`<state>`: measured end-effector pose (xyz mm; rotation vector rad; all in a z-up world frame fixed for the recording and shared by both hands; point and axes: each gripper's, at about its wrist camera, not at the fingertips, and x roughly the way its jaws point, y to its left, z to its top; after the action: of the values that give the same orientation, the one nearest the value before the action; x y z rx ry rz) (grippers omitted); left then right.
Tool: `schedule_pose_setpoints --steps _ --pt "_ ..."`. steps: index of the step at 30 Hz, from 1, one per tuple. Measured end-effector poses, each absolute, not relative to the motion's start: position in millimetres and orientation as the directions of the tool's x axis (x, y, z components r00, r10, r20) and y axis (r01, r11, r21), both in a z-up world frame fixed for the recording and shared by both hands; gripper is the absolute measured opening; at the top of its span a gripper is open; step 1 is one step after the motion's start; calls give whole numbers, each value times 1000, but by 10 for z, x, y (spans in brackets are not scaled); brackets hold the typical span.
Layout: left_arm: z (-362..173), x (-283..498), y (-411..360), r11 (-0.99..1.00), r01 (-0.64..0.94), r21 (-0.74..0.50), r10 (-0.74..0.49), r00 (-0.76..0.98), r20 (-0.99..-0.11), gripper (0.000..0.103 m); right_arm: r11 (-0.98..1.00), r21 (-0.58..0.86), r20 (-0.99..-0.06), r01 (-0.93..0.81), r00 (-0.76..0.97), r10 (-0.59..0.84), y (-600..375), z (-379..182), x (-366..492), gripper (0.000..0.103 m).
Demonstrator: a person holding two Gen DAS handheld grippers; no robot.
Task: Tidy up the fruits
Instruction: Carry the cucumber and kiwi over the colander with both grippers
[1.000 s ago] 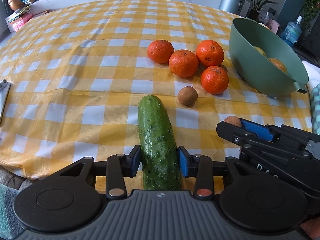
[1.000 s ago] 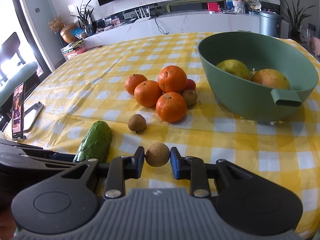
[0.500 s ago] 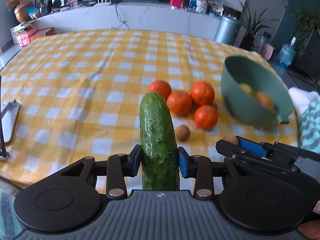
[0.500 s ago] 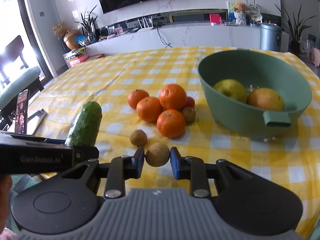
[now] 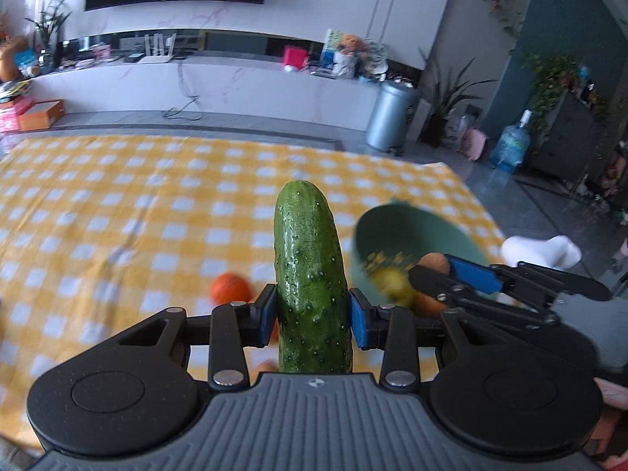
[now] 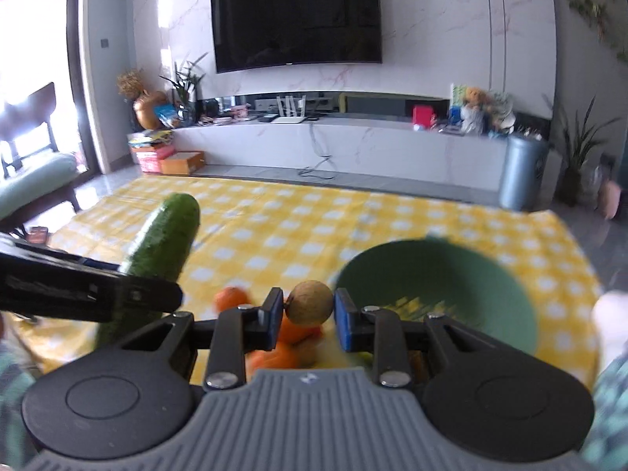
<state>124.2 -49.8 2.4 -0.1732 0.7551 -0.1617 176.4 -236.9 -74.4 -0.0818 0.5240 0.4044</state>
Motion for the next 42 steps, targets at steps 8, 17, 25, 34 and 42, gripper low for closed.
schedule_pose_setpoints --steps 8,17,25,34,42 --pt "96 1878 -1070 955 165 -248 -289 708 -644 43 919 -28 -564 -394 765 310 -2731 -792 2338 25" --pt "-219 2427 -1417 947 190 -261 -321 628 -709 43 933 29 -654 -358 699 289 -2938 -1060 2681 25" --pt "-427 2552 -1536 951 209 -229 -308 540 -783 43 941 7 -717 -339 654 241 -2838 -1237 2764 25" --pt "-572 2682 -1515 940 205 -272 -339 480 -809 43 948 29 -711 -315 661 242 -2851 -1255 2769 25" --pt "-626 2734 -1454 928 179 -327 -372 457 -808 44 951 108 -706 -288 652 277 -2920 -1256 2765 25"
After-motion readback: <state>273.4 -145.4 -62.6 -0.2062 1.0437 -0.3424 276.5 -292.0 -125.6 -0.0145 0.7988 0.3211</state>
